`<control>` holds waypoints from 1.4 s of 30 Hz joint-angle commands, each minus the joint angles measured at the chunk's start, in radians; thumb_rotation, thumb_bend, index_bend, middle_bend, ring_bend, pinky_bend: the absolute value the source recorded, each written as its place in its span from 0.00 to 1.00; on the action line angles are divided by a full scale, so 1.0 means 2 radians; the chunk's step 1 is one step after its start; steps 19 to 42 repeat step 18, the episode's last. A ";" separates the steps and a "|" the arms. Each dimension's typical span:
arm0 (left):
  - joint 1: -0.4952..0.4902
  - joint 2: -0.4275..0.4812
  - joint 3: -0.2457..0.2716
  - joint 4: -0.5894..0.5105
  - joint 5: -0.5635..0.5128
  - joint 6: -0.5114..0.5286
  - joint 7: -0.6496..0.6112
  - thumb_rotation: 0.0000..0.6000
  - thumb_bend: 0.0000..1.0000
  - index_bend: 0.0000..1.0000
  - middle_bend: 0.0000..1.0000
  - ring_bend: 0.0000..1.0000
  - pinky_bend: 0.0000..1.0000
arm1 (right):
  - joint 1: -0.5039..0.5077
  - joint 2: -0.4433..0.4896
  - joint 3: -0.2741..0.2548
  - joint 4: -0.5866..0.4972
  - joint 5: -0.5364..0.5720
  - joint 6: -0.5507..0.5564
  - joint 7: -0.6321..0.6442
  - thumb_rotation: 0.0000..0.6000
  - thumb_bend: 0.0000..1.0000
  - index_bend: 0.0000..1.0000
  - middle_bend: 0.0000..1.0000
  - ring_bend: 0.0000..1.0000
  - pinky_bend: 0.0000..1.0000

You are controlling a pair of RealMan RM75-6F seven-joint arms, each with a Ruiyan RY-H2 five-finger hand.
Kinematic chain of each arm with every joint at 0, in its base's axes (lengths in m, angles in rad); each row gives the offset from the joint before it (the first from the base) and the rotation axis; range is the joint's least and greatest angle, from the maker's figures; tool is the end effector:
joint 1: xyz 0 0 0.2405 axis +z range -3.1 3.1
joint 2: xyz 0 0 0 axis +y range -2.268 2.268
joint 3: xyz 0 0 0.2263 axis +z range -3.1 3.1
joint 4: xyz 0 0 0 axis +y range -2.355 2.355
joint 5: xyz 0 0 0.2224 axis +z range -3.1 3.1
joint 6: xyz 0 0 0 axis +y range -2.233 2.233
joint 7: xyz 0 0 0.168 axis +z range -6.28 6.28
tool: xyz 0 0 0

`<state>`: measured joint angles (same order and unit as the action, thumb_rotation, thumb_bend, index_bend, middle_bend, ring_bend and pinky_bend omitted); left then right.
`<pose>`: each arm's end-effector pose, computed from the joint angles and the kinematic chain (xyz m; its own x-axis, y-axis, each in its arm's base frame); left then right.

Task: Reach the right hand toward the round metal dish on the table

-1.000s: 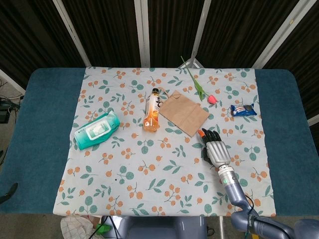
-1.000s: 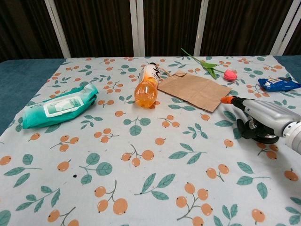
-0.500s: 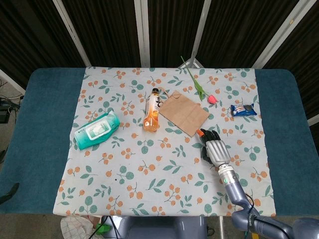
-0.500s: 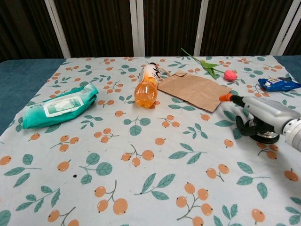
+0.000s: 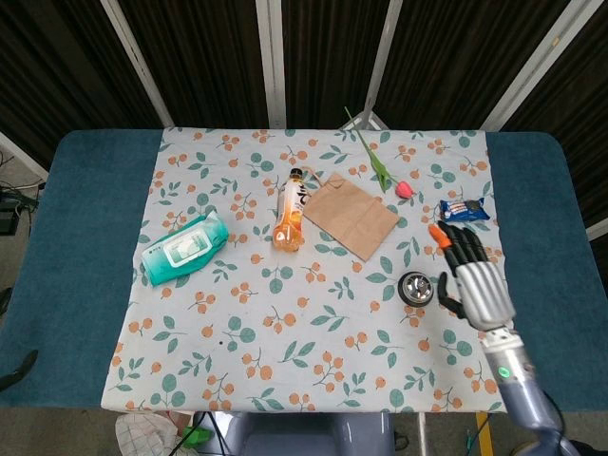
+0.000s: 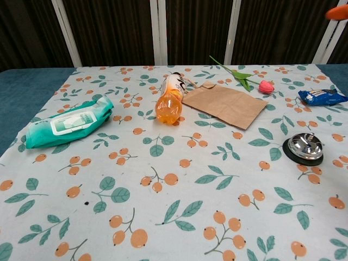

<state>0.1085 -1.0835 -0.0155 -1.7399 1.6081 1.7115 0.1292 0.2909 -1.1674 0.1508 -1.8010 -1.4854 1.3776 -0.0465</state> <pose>-0.2719 0.1406 0.1580 0.4382 -0.1123 0.8918 0.8986 0.0782 -0.4317 -0.1869 -0.2649 0.1062 0.2109 0.0126 0.9774 -0.9497 -0.2343 0.2079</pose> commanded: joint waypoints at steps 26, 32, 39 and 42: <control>0.002 0.007 0.007 0.008 0.013 0.004 -0.023 1.00 0.33 0.05 0.00 0.00 0.10 | -0.127 0.002 -0.089 0.063 -0.110 0.137 -0.020 1.00 0.78 0.00 0.00 0.00 0.00; 0.002 0.007 0.007 0.008 0.013 0.004 -0.023 1.00 0.33 0.05 0.00 0.00 0.10 | -0.127 0.002 -0.089 0.063 -0.110 0.137 -0.020 1.00 0.78 0.00 0.00 0.00 0.00; 0.002 0.007 0.007 0.008 0.013 0.004 -0.023 1.00 0.33 0.05 0.00 0.00 0.10 | -0.127 0.002 -0.089 0.063 -0.110 0.137 -0.020 1.00 0.78 0.00 0.00 0.00 0.00; 0.002 0.007 0.007 0.008 0.013 0.004 -0.023 1.00 0.33 0.05 0.00 0.00 0.10 | -0.127 0.002 -0.089 0.063 -0.110 0.137 -0.020 1.00 0.78 0.00 0.00 0.00 0.00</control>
